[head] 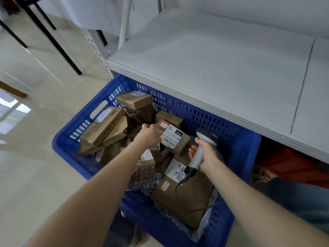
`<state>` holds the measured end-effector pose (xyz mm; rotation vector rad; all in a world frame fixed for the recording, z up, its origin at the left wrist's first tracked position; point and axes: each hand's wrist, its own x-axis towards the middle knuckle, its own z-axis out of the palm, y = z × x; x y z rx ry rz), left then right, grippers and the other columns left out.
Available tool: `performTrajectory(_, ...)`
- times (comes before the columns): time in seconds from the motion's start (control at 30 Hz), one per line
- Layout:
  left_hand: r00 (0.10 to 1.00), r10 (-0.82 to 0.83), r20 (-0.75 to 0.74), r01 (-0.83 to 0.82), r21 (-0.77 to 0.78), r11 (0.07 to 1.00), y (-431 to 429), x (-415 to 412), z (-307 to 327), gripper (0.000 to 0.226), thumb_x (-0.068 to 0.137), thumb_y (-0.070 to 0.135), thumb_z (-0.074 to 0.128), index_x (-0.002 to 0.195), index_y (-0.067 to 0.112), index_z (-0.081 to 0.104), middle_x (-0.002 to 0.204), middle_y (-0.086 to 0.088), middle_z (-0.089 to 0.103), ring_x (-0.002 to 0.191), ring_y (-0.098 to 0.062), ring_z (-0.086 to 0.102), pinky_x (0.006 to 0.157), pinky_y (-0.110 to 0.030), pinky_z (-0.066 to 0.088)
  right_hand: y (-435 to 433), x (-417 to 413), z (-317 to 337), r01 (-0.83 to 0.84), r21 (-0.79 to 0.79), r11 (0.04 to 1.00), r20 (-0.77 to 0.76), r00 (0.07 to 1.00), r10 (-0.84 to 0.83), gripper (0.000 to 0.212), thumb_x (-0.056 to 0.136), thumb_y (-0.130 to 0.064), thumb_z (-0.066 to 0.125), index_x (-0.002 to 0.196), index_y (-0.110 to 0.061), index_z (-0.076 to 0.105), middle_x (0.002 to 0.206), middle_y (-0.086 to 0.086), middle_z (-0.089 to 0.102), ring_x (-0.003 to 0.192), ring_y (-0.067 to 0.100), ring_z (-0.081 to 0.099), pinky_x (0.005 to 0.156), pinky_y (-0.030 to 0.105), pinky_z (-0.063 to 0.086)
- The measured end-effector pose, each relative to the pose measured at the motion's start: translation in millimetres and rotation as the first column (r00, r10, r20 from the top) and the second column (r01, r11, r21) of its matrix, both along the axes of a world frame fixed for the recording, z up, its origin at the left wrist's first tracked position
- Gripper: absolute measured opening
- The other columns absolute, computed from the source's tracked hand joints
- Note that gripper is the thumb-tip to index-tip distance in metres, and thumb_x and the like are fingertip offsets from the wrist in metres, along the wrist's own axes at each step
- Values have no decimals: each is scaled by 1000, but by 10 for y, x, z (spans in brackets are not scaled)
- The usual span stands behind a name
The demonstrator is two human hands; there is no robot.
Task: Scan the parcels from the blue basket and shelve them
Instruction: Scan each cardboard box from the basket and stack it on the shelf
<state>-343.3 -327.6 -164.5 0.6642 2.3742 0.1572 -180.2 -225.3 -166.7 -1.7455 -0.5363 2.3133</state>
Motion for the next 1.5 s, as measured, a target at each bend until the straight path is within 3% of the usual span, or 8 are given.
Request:
performTrajectory(0.17,999,45,7,-45,-7,999,251,-301,-313,63,93,41,53,141,6,33,140,-19,36,127,-35,41,100,-40,39,183,-212,-353,-54,57,997,47,998,51,42,91,-19,66,127,-2,53,123,13,53,116,29,53,77,35,51)
performTrajectory(0.27,997,81,18,-80,-14,997,348,-358,-402,61,93,34,56,140,2,36,138,-18,45,125,-33,47,97,-37,43,268,-302,-456,-68,119,990,94,994,57,55,83,-19,74,131,-6,51,128,16,53,115,32,53,58,33,54)
performTrajectory(0.53,951,259,171,-285,146,947,286,-202,-255,34,96,24,49,123,6,58,120,-13,63,111,-29,59,95,-37,48,197,-224,-381,-157,120,980,15,988,157,38,87,-18,70,121,-5,59,107,15,64,107,33,61,80,40,53)
performTrajectory(0.7,792,460,401,-604,405,686,94,-89,262,40,90,20,60,128,18,52,111,-9,64,79,-19,60,58,-27,48,197,-36,152,-160,221,962,-39,984,173,30,85,-18,72,111,-7,62,92,11,65,90,33,65,80,44,56)
performTrajectory(0.9,689,385,615,-725,578,375,-92,381,906,45,89,13,63,128,31,46,122,-6,60,102,-26,64,87,-49,55,88,218,824,-194,365,910,-73,969,236,17,80,-14,75,91,-10,63,95,18,68,85,34,67,75,41,58)
performTrajectory(1.17,568,278,775,-823,537,185,-230,788,950,106,77,1,71,150,43,6,135,-5,53,112,-31,60,94,-57,48,-107,489,1034,-191,372,908,-135,957,257,28,79,-13,75,104,-4,67,96,20,67,86,30,63,62,31,59)
performTrajectory(1.33,560,234,795,-828,526,195,-228,747,927,103,83,-3,65,152,32,-3,128,-7,61,113,-30,61,99,-58,44,-40,483,1020,-168,333,928,-166,958,233,20,81,-14,73,97,-6,66,86,15,67,70,25,64,61,32,58)
performTrajectory(1.5,722,167,671,-672,623,401,-103,835,923,59,88,1,59,140,24,43,125,-7,62,108,-22,63,86,-40,55,-40,415,963,-119,270,956,-252,949,189,18,83,-14,71,99,-10,66,101,14,70,81,30,71,61,31,55)
